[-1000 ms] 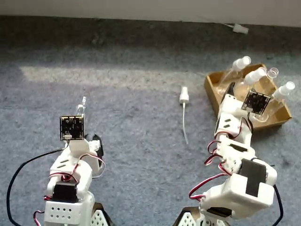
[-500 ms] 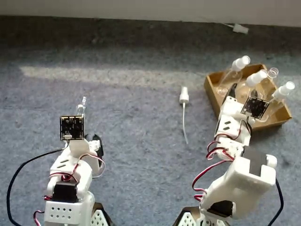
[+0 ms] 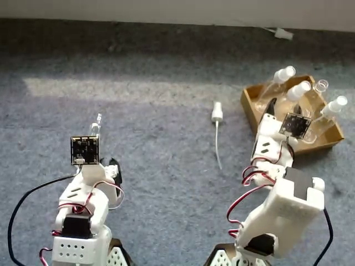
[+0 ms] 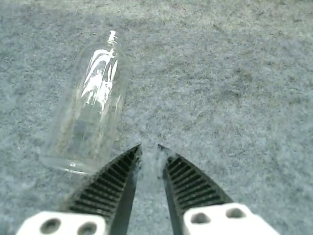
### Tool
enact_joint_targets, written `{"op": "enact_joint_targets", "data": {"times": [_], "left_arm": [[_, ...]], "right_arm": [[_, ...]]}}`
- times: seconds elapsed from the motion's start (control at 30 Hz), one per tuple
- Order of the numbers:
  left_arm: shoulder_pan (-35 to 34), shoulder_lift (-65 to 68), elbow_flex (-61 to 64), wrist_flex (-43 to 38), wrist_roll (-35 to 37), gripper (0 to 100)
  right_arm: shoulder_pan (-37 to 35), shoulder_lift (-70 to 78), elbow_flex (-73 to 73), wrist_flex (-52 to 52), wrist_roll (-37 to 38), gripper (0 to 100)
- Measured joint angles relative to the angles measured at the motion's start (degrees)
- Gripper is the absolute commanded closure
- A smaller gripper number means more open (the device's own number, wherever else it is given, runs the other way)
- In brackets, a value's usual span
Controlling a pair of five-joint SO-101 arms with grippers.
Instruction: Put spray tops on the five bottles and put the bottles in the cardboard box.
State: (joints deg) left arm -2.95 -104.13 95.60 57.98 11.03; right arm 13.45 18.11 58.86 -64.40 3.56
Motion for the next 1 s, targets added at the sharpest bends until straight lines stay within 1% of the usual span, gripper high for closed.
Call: {"op": "enact_joint_targets", "data": {"times": [0.37, 0.43, 0.53, 0.6, 1.0], "left_arm": [[0.0, 0.0, 0.0, 0.0, 0.0, 99], [0.0, 0.0, 0.0, 0.0, 0.0, 99], [0.0, 0.0, 0.0, 0.0, 0.0, 99], [0.0, 0.0, 0.0, 0.0, 0.0, 99], [0.0, 0.0, 0.0, 0.0, 0.0, 99]], "right_arm": [[-0.8, 0.0, 0.0, 0.0, 1.8, 83.7], [-0.8, 0.0, 0.0, 0.0, 1.8, 81.4], [-1.0, 0.0, 0.0, 0.0, 1.8, 75.4], [-1.2, 0.0, 0.0, 0.4, 1.8, 73.7], [-1.0, 0.3, 0.4, 0.4, 1.8, 73.1]]}}
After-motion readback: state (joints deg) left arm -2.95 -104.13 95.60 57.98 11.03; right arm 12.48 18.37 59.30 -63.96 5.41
